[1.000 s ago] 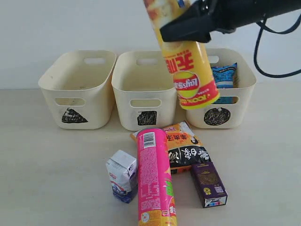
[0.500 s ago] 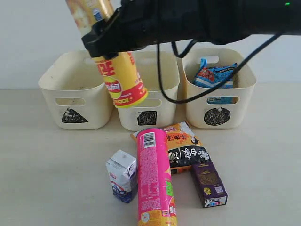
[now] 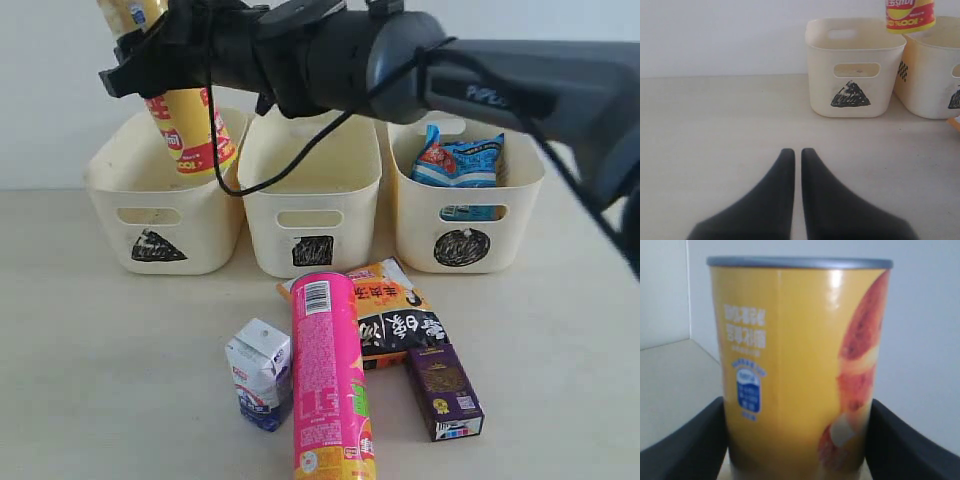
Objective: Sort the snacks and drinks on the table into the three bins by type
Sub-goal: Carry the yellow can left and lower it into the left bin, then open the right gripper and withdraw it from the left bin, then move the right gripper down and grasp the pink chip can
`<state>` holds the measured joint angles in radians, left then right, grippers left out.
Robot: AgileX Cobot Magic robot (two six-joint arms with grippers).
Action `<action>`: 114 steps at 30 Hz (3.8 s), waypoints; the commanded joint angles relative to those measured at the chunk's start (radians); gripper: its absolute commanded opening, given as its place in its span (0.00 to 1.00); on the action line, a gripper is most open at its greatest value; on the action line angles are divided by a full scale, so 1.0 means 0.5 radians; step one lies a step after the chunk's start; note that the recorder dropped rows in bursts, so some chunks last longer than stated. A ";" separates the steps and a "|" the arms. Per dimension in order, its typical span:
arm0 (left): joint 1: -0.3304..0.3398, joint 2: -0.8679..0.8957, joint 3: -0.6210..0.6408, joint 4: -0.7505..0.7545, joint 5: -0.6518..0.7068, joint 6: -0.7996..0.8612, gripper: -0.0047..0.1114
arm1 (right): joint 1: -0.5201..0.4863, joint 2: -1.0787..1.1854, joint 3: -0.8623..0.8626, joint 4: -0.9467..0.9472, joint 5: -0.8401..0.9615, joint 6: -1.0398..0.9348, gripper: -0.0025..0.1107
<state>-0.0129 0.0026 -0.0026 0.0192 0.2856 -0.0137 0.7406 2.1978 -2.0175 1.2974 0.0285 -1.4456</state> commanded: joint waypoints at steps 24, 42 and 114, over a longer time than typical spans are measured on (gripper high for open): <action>0.007 -0.005 0.005 -0.006 -0.015 0.007 0.07 | -0.029 0.933 -1.105 0.003 -0.418 0.224 0.73; 0.007 -0.005 0.005 -0.006 -0.015 0.007 0.07 | -0.019 0.675 -1.105 0.077 -0.057 0.214 0.72; 0.007 -0.005 0.005 -0.006 -0.016 0.007 0.07 | -0.922 -0.871 1.107 -1.769 2.385 1.631 0.05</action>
<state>-0.0129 0.0026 -0.0026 0.0192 0.2856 -0.0137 0.2965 1.7738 -1.5030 0.4087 1.2194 -0.6635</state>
